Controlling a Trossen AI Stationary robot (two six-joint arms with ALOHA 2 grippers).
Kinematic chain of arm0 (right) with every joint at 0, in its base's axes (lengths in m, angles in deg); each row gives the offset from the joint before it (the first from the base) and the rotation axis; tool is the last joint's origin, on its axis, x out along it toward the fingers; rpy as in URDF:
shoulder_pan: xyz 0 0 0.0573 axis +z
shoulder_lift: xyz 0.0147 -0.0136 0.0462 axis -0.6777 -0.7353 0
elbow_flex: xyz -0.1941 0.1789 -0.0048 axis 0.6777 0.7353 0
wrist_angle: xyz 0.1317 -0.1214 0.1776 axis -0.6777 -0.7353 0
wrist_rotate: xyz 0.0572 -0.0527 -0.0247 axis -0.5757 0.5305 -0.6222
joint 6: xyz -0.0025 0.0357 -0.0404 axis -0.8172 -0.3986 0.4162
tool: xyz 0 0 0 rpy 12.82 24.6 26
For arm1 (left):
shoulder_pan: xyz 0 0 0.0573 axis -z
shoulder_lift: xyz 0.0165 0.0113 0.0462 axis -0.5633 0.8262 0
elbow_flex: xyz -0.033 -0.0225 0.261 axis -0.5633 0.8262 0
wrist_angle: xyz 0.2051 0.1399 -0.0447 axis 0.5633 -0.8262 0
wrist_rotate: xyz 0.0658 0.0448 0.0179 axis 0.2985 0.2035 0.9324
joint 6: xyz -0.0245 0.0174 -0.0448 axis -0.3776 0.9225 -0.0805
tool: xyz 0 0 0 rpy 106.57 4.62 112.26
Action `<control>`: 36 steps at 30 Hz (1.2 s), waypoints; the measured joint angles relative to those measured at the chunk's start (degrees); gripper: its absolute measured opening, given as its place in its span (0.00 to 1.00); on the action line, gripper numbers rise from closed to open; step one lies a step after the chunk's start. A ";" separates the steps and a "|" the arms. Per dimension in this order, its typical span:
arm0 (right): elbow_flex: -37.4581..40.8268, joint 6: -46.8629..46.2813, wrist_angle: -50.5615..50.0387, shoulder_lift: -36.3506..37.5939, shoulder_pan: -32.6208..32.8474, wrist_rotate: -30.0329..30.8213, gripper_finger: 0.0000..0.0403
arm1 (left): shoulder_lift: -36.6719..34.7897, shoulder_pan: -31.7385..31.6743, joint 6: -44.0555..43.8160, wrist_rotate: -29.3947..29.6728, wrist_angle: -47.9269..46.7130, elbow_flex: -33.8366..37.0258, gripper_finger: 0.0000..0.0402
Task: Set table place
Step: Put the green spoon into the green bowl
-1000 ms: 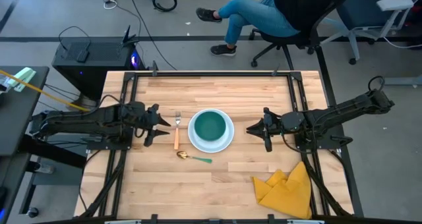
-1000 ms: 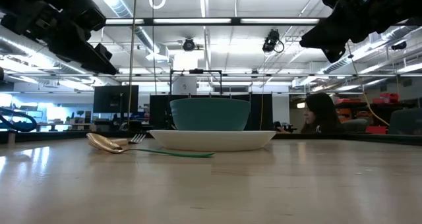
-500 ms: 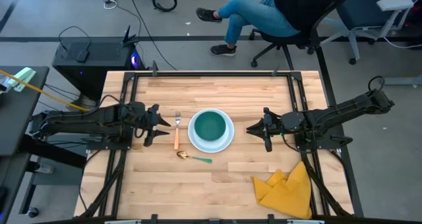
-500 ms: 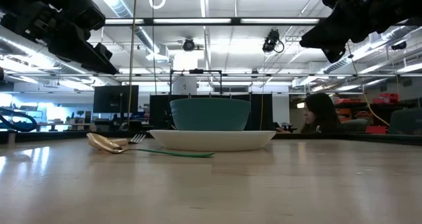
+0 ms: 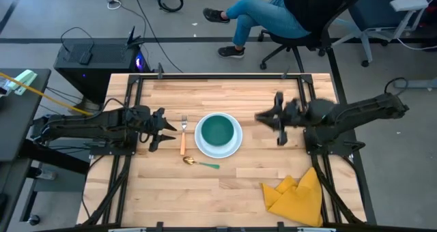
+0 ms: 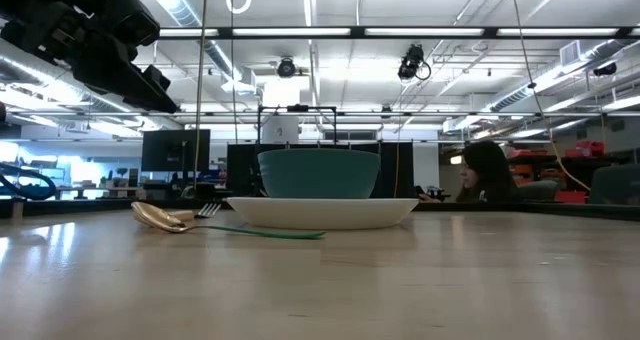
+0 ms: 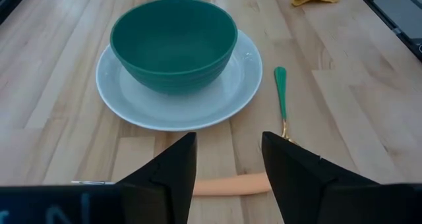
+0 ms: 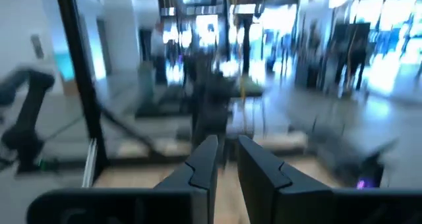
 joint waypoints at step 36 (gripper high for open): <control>-45.54 8.16 -31.25 -67.12 -4.19 -25.75 0.16 | 0.00 0.00 -0.07 0.02 0.00 0.00 0.45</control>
